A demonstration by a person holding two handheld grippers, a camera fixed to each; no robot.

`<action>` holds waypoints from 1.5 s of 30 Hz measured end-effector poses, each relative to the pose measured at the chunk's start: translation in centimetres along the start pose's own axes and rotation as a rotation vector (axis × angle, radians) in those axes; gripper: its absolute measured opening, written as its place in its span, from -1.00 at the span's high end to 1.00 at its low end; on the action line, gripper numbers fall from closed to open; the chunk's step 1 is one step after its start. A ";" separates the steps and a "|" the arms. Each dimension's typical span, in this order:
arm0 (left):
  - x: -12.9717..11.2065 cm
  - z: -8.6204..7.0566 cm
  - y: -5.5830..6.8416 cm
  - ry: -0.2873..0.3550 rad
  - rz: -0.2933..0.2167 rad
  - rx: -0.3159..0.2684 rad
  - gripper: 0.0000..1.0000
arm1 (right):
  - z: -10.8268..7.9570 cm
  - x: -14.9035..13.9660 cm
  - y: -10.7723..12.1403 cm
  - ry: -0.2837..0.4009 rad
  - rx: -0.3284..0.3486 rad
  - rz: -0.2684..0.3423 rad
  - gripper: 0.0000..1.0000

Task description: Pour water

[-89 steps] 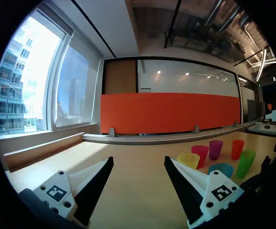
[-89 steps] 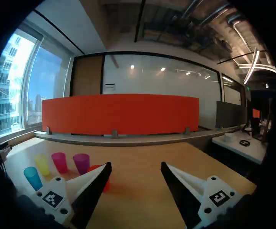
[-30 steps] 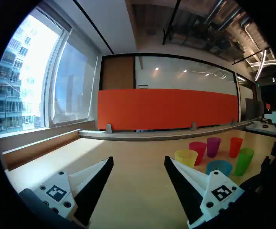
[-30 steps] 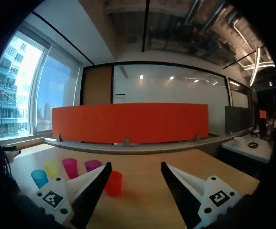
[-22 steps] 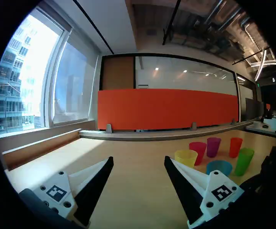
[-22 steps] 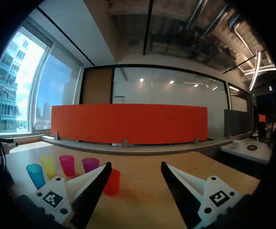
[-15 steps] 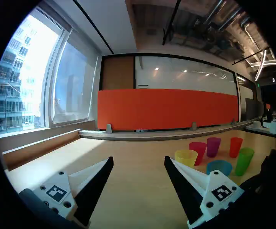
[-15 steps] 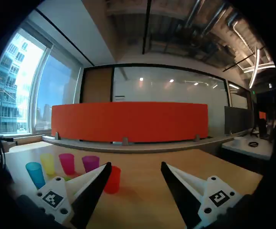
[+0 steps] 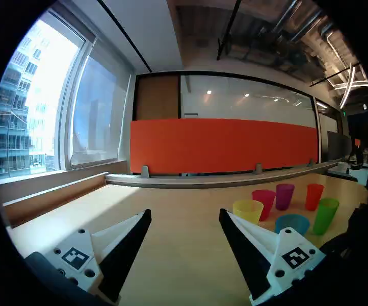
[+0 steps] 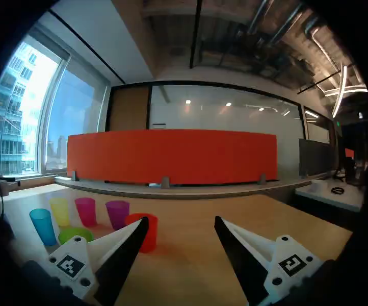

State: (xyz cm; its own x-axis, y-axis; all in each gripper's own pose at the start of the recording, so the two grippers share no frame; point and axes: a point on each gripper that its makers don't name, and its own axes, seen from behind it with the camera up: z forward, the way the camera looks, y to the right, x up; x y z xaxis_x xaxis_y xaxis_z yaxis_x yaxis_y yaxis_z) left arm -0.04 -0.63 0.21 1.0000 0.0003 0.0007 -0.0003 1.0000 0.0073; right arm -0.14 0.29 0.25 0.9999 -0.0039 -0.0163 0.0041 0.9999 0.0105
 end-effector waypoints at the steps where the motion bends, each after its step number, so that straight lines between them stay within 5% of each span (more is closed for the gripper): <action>1: 0.0 0.0 0.0 0.000 0.000 0.000 -0.98 | 0.0 -0.1 0.0 -0.003 -0.001 0.000 -0.99; 45: 0.0 0.0 0.0 0.000 0.000 0.000 -0.98 | 0.1 -0.3 0.0 -0.017 -0.003 0.006 -1.00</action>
State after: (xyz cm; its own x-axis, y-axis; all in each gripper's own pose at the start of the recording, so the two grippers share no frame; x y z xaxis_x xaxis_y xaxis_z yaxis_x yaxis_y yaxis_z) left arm 0.00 -0.59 0.22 1.0000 0.0005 0.0010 -0.0005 1.0000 0.0073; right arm -0.46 0.29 0.36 1.0000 0.0020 0.0005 -0.0020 1.0000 0.0078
